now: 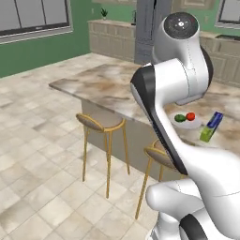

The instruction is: Retrieve the tupperware and aluminum foil from the cabinet and place them on the dining counter near the plate with tomato and avocado to prepare for storing leftovers.

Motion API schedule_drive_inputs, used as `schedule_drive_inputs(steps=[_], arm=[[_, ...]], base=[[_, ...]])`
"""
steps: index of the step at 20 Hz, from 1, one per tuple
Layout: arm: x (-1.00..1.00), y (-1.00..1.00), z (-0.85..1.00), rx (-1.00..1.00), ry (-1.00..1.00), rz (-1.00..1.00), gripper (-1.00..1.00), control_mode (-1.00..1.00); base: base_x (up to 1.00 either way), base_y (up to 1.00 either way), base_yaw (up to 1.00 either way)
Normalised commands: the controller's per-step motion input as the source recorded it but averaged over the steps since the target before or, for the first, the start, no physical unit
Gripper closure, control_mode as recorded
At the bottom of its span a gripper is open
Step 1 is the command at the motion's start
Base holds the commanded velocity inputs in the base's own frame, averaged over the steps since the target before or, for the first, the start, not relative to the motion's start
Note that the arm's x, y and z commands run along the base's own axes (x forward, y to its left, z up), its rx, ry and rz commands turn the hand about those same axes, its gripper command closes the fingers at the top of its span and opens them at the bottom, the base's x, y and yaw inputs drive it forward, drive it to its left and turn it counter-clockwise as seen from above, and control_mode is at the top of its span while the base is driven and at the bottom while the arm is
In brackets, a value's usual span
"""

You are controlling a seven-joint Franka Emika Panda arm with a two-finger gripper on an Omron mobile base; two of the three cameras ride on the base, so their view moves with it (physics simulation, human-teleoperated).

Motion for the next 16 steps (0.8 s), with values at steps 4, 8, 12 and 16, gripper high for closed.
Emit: schedule_drive_inputs(steps=[4, 8, 12, 16], arm=[[0.00, 0.00, 0.00, 0.00, 0.00, 0.00, 1.00, 1.00], [0.00, 0.00, 0.00, 0.00, 0.00, 0.00, 1.00, 1.00], [0.00, 0.00, 0.00, 0.00, 0.00, 0.00, 1.00, 1.00], [0.00, 0.00, 0.00, 0.00, 0.00, 0.00, 1.00, 1.00]], base=[[0.83, 0.28, -0.55], [0.73, 0.13, -0.60], [0.64, 0.01, -0.63], [0.60, 0.00, -0.64]])
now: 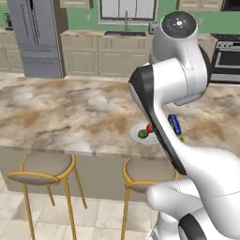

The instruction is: Retrieve the tupperware and aluminum foil from the cabinet and place them on the dining counter near the plate with tomato and avocado to prepare for storing leftovers.

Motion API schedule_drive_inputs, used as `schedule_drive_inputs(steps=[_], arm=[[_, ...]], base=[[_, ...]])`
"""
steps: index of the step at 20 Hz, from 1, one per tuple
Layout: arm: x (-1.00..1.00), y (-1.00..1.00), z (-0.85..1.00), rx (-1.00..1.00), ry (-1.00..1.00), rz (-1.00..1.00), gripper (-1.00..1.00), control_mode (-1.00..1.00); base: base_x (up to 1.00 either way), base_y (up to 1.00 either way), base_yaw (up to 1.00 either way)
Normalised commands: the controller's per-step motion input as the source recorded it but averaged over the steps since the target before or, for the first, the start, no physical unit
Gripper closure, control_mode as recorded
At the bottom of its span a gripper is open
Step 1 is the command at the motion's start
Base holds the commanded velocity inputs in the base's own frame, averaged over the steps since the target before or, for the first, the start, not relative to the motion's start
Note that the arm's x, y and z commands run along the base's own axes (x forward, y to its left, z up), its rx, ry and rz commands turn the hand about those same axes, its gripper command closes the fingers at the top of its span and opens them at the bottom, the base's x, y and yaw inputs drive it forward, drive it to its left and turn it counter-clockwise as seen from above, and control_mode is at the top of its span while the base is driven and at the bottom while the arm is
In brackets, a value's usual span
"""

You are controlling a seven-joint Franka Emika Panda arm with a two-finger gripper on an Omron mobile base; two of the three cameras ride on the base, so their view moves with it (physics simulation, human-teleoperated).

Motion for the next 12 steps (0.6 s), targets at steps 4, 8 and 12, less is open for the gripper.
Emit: schedule_drive_inputs(steps=[4, 8, 12], arm=[[0.00, 0.00, 0.00, 0.00, 0.00, 0.00, 1.00, 1.00], [0.00, 0.00, 0.00, 0.00, 0.00, 0.00, 1.00, 1.00], [0.00, 0.00, 0.00, 0.00, 0.00, 0.00, 1.00, 1.00]], base=[[0.61, 0.02, -0.64], [0.69, 0.16, -0.62], [0.73, 0.48, -0.54]])
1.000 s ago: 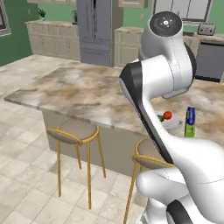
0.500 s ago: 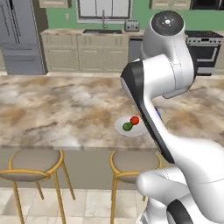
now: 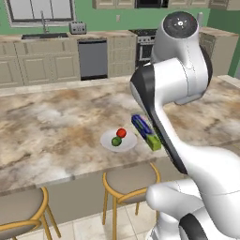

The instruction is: Retrieve the tupperware and aluminum foil from the cabinet and place them on the dining counter near the plate with tomato and avocado to prepare for storing leftovers.

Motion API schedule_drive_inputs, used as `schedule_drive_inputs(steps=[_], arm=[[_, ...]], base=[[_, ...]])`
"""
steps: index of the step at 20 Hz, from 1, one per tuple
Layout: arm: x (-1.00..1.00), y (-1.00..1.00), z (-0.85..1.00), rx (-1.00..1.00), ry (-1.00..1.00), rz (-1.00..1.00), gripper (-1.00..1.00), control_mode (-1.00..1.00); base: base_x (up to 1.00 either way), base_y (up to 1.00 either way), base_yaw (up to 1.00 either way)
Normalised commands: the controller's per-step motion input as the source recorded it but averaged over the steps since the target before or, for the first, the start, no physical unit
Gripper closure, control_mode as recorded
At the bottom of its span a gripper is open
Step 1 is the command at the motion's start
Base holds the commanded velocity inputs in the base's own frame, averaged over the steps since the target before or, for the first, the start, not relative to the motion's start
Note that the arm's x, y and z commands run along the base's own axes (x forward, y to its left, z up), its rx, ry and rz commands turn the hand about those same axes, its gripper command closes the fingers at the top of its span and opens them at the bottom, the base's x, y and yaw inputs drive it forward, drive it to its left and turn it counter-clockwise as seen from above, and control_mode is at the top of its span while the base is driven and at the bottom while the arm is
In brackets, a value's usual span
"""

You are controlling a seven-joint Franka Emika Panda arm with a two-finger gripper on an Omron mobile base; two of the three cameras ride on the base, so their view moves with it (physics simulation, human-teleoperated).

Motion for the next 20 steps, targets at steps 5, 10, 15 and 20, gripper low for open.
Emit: schedule_drive_inputs(steps=[5, 10, 15, 20], arm=[[0.56, 0.46, -0.11, 0.00, -0.08, -0.29, 1.00, -1.00], [0.18, 0.28, -0.33, 0.01, 0.05, 0.00, 1.00, -1.00], [0.02, 0.62, -0.62, 0.00, 0.12, 0.04, 1.00, -1.00], [0.04, 0.74, -0.88, 0.05, 0.06, 0.15, 1.00, -1.00]], base=[[0.00, 0.00, 0.00], [0.00, 0.00, 0.00], [0.00, 0.00, 0.00], [0.00, 0.00, 0.00]])
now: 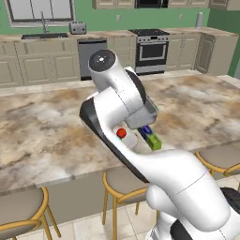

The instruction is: Retrieve the tupperware and aluminum foil from the cabinet and place them on the dining counter near the plate with tomato and avocado to prepare for storing leftovers.

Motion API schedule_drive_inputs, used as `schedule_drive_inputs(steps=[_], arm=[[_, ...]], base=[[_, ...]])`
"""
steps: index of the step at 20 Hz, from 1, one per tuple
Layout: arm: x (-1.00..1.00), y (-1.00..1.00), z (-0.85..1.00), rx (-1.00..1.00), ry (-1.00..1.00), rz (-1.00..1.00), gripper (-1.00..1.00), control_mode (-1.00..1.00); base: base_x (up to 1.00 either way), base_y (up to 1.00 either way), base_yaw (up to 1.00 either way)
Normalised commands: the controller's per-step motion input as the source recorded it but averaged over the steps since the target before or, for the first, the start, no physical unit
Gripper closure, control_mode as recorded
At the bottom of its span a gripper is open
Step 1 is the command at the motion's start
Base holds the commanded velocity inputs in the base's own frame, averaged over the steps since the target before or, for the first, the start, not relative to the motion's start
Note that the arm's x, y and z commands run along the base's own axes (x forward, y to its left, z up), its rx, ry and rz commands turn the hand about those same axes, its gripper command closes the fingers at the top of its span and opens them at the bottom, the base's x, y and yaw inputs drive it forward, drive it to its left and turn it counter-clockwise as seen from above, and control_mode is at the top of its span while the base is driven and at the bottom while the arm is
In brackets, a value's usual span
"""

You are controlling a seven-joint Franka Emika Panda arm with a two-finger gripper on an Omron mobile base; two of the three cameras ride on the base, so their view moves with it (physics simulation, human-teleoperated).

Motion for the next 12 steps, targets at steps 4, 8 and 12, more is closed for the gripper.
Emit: schedule_drive_inputs(steps=[4, 8, 12], arm=[[0.27, 0.52, -0.99, 0.13, 0.12, 0.20, 1.00, -1.00], [0.46, 0.40, -1.00, 0.06, 0.36, 0.13, 1.00, -1.00], [0.65, 0.35, -0.96, 0.03, 0.31, 0.10, 1.00, -1.00]], base=[[0.00, 0.00, 0.00], [0.00, 0.00, 0.00], [0.00, 0.00, 0.00]])
